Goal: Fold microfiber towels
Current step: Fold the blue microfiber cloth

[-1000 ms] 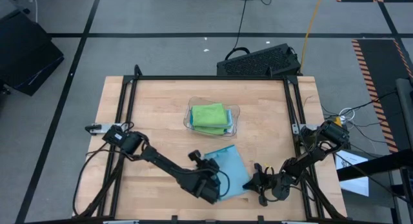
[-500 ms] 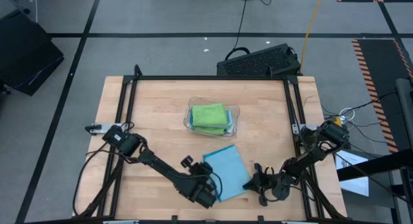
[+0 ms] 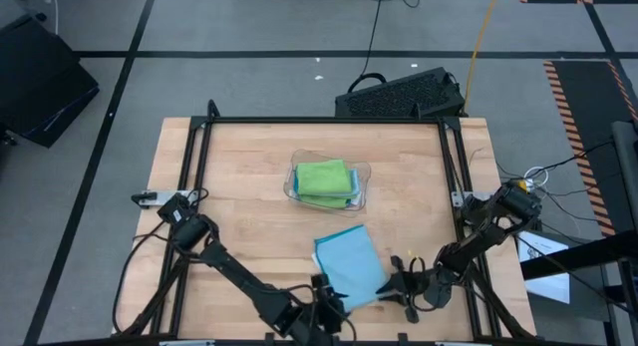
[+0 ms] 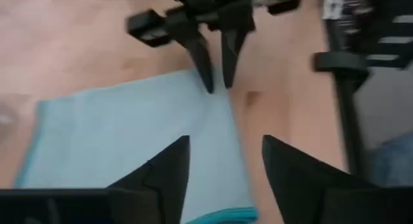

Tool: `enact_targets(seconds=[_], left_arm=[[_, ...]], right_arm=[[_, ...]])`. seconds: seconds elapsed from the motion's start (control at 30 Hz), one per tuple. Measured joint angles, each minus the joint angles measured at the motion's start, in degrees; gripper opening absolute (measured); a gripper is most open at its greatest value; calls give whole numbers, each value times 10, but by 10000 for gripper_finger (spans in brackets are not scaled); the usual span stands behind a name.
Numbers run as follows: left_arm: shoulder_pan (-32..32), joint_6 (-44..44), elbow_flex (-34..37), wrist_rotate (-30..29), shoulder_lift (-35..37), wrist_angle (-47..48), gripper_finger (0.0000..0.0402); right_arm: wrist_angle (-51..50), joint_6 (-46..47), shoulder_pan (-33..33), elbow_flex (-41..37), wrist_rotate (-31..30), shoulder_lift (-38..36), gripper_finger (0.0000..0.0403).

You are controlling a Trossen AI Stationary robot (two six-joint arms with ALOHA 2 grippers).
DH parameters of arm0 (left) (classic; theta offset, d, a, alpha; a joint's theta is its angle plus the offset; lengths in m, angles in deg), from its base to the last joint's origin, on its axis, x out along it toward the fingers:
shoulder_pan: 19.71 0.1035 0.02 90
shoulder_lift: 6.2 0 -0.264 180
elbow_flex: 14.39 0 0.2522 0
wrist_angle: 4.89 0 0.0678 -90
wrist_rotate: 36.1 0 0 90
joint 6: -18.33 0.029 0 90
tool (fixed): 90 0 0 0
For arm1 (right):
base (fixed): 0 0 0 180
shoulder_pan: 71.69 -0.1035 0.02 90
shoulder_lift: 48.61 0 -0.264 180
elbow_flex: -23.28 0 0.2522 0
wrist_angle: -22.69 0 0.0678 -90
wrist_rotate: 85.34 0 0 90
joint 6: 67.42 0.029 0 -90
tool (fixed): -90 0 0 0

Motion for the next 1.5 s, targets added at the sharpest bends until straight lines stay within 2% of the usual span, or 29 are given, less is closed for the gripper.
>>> enact_targets(seconds=[0.13, 0.33, 0.43, 0.63, 0.8, 1.03, 1.3, 1.4, 1.5], left_arm=[[4, 10, 0, 52, 0, -16, 221], [2, 44, 0, 67, 0, -17, 227], [2, 47, 0, 67, 0, -16, 228], [3, 53, 0, 73, 0, 13, 228], [2, 59, 0, 77, 0, 74, 228], [24, 70, 0, 165, -12, 50, 228], [37, 65, 0, 204, -32, 47, 227], [38, 71, 0, 204, -32, 52, 209], [39, 92, 0, 204, -32, 62, 165]], right_arm=[[-65, -3, -8, 1, 35, -50, 105], [-272, 3, -31, 21, 43, -145, 151], [-326, -19, -39, 29, 61, -164, 170], [-324, -90, -42, 29, 64, -164, 194], [-310, -104, -34, 27, 40, -164, 198], [-283, -114, -27, 27, 46, -164, 199], [-223, -129, -26, 26, 4, -164, 199], [-211, -139, -25, 26, 2, -164, 199], [-212, -141, -20, 26, 0, -164, 199]])
